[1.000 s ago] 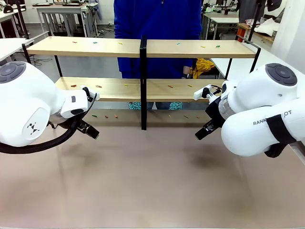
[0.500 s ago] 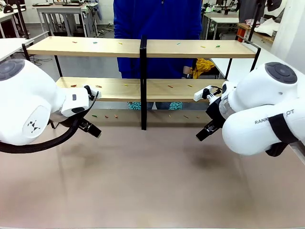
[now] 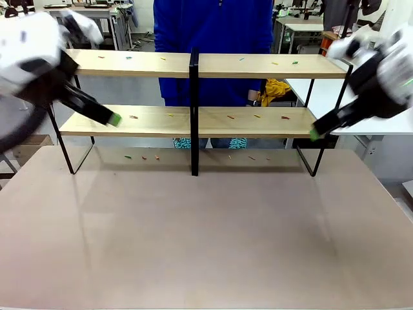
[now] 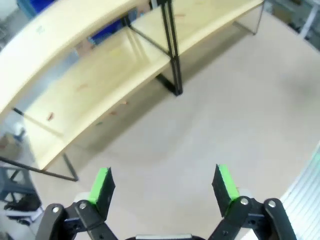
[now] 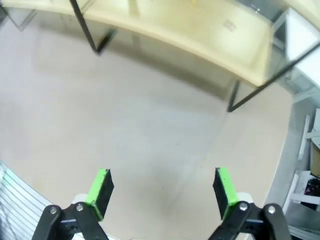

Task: Clean the shelves.
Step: Pick up the Duster when the human hands it over.

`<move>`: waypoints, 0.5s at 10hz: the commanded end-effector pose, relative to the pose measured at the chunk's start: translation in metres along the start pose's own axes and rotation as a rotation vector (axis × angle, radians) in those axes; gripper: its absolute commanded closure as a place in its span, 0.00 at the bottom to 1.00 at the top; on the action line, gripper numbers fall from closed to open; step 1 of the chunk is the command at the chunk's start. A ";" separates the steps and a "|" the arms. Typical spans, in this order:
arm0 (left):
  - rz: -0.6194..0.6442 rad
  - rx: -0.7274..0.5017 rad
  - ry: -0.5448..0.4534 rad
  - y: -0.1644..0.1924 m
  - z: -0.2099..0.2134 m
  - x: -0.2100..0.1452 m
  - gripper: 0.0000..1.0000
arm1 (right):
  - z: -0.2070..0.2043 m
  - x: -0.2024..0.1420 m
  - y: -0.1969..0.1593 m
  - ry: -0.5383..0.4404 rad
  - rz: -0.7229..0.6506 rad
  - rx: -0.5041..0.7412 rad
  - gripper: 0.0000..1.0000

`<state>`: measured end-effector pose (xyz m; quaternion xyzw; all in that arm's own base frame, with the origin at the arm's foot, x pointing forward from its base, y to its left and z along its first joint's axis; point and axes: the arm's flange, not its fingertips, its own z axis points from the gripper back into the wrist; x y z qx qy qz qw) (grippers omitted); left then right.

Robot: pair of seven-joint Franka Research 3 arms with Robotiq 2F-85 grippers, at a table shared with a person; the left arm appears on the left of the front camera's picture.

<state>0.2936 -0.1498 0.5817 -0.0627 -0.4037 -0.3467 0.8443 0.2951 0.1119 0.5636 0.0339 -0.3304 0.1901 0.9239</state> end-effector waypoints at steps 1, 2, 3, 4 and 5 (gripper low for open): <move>-0.038 0.000 -0.051 -0.043 0.066 -0.119 0.00 | 0.047 -0.022 0.005 -0.127 -0.013 -0.014 0.00; -0.019 0.058 -0.083 -0.040 0.088 -0.133 0.00 | 0.069 -0.030 0.004 -0.202 -0.021 0.035 0.00; 0.065 0.135 -0.120 -0.030 0.107 -0.150 0.00 | 0.091 -0.045 0.008 -0.296 -0.026 0.060 0.00; 0.115 0.159 -0.158 -0.020 0.119 -0.165 0.00 | 0.096 -0.054 0.009 -0.323 -0.006 0.029 0.00; 0.184 0.197 -0.201 -0.014 0.130 -0.179 0.00 | 0.100 -0.062 0.002 -0.333 -0.009 0.045 0.00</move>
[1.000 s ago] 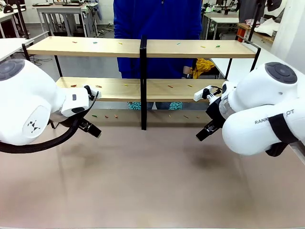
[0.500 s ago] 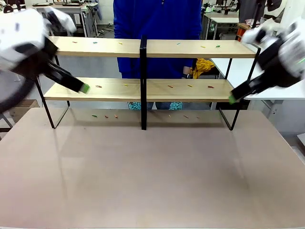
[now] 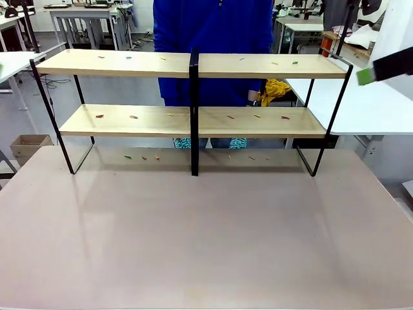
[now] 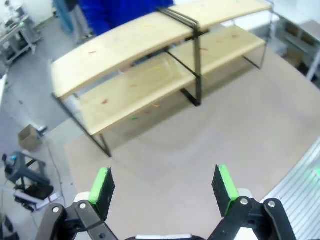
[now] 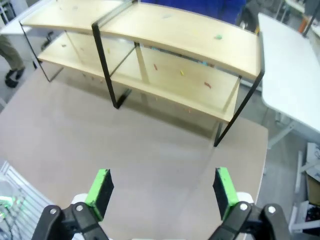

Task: Clean the shelves.
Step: Pick up the Duster when the human hands it over.

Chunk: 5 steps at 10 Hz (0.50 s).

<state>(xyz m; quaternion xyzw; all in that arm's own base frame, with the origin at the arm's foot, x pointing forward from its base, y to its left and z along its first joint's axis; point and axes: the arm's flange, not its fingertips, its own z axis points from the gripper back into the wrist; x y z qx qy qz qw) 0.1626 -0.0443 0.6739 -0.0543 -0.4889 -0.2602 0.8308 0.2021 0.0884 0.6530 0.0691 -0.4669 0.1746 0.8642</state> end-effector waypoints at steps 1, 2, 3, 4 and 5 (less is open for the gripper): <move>0.119 0.087 -0.029 -0.007 -0.028 -0.151 0.00 | -0.017 -0.054 -0.018 -0.026 -0.031 -0.013 0.00; 0.000 0.000 0.000 0.000 0.000 0.000 0.00 | 0.000 0.000 0.000 0.000 0.000 0.000 0.00; 0.000 0.000 0.000 0.000 0.000 0.000 0.00 | 0.007 0.000 -0.005 -0.018 -0.012 -0.002 0.00; 0.068 0.048 -0.009 0.024 0.007 -0.007 0.00 | 0.000 0.006 0.003 0.006 0.031 0.000 0.00; 0.046 0.034 0.003 0.021 0.000 0.003 0.00 | -0.004 0.012 0.013 0.000 0.056 0.007 0.00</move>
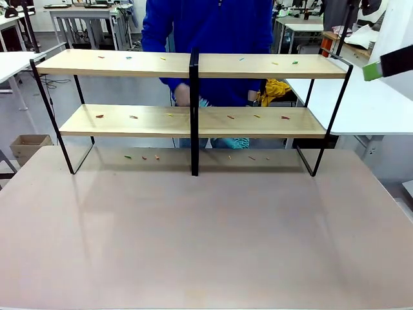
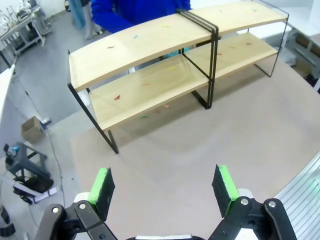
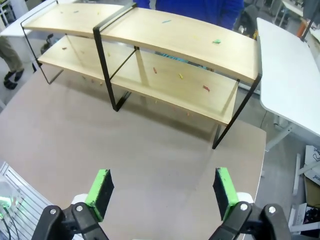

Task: Clean the shelves.
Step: Pick up the Duster when the human hands it over.

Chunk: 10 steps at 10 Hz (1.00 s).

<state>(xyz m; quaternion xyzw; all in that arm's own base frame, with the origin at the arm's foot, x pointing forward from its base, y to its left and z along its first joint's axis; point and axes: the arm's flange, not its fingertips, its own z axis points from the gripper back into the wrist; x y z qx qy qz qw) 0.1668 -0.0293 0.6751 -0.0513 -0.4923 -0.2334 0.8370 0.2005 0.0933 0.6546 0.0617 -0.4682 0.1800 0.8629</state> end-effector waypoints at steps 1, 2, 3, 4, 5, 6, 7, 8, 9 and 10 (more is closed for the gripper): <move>-0.025 -0.015 -0.014 0.002 -0.007 0.015 0.00 | -0.008 0.015 0.013 -0.001 0.062 0.025 0.00; -0.058 -0.030 -0.022 -0.002 -0.013 0.021 0.00 | -0.011 0.016 0.016 0.000 0.070 0.034 0.00; -0.093 -0.051 -0.008 -0.004 -0.019 0.027 0.00 | -0.014 0.017 0.017 0.003 0.059 0.039 0.00; -0.104 -0.062 -0.001 -0.008 -0.025 0.031 0.00 | -0.016 0.017 0.018 0.006 0.058 0.039 0.00; -0.093 -0.078 -0.033 -0.007 -0.027 0.034 0.00 | -0.017 0.018 0.019 0.007 0.062 0.039 0.00; -0.074 -0.095 -0.061 -0.008 -0.028 0.036 0.00 | -0.017 0.019 0.020 0.009 0.065 0.040 0.00; -0.071 -0.107 -0.044 -0.010 -0.030 0.037 0.00 | -0.017 0.020 0.020 0.009 0.064 0.044 0.00; -0.072 -0.114 -0.040 -0.010 -0.034 0.039 0.00 | -0.018 0.021 0.021 0.006 0.064 0.048 0.00; -0.057 -0.121 -0.046 -0.011 -0.036 0.040 0.00 | -0.018 0.022 0.021 0.000 0.067 0.054 0.00; -0.033 -0.122 -0.065 -0.010 -0.038 0.041 0.00 | -0.019 0.023 0.022 -0.005 0.068 0.060 0.00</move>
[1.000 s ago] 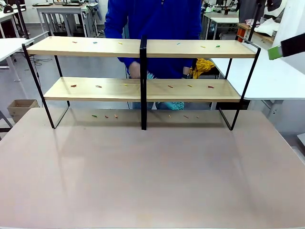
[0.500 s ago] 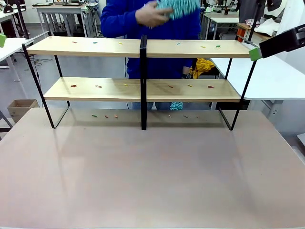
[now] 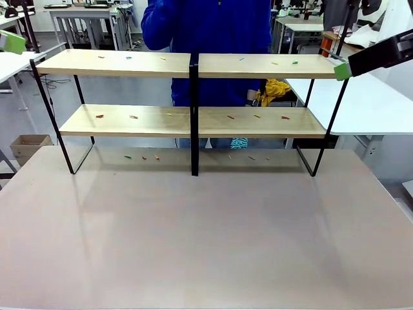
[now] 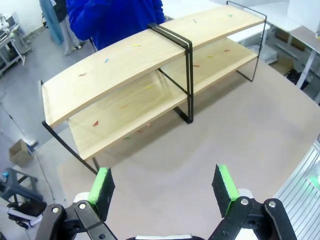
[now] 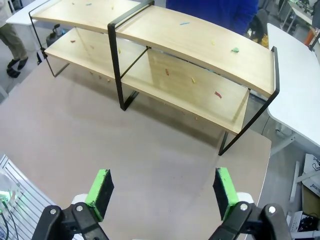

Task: Clean the shelves.
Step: Pick up the Duster when the human hands it over.

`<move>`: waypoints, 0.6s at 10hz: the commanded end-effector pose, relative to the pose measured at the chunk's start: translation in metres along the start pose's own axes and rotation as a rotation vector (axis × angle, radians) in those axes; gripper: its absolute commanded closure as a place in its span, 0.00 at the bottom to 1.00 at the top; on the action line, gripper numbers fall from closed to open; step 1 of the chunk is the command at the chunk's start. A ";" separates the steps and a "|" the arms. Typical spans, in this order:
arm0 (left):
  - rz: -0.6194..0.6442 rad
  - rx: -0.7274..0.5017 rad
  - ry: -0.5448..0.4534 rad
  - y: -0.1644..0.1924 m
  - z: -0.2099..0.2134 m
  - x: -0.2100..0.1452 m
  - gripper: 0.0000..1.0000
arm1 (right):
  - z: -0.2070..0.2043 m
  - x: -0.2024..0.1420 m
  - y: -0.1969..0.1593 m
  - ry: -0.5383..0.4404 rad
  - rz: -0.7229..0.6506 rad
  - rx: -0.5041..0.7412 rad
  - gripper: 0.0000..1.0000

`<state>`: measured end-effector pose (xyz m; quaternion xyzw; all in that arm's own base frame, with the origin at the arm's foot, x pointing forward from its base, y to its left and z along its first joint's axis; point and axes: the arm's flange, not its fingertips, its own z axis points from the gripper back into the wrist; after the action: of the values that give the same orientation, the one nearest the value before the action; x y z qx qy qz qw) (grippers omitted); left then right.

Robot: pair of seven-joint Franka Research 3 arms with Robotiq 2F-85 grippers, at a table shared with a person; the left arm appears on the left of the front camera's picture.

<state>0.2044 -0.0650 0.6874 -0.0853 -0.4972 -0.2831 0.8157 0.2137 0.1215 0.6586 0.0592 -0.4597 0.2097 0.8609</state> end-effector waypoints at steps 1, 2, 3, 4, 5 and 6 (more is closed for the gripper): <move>0.074 -0.003 -0.053 0.005 -0.006 0.006 0.00 | -0.005 0.007 0.002 -0.017 0.024 0.035 0.00; 0.114 -0.007 -0.063 0.007 -0.007 0.006 0.00 | -0.006 0.008 0.002 -0.014 0.028 0.037 0.00; 0.162 0.010 -0.043 0.010 -0.011 0.009 0.00 | -0.009 0.009 0.002 -0.010 0.028 0.037 0.00; 0.193 0.038 -0.042 0.013 -0.013 0.008 0.00 | -0.012 0.011 0.002 -0.005 0.033 0.039 0.00; 0.235 0.097 -0.050 0.012 -0.018 0.013 0.00 | -0.014 0.011 0.001 -0.001 0.036 0.042 0.00; 0.265 0.135 -0.058 0.010 -0.022 0.018 0.00 | -0.017 0.012 0.001 0.001 0.038 0.047 0.00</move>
<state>0.2303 -0.0595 0.6886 -0.1106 -0.5121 -0.1710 0.8344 0.2255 0.1297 0.6552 0.0607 -0.4510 0.2204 0.8627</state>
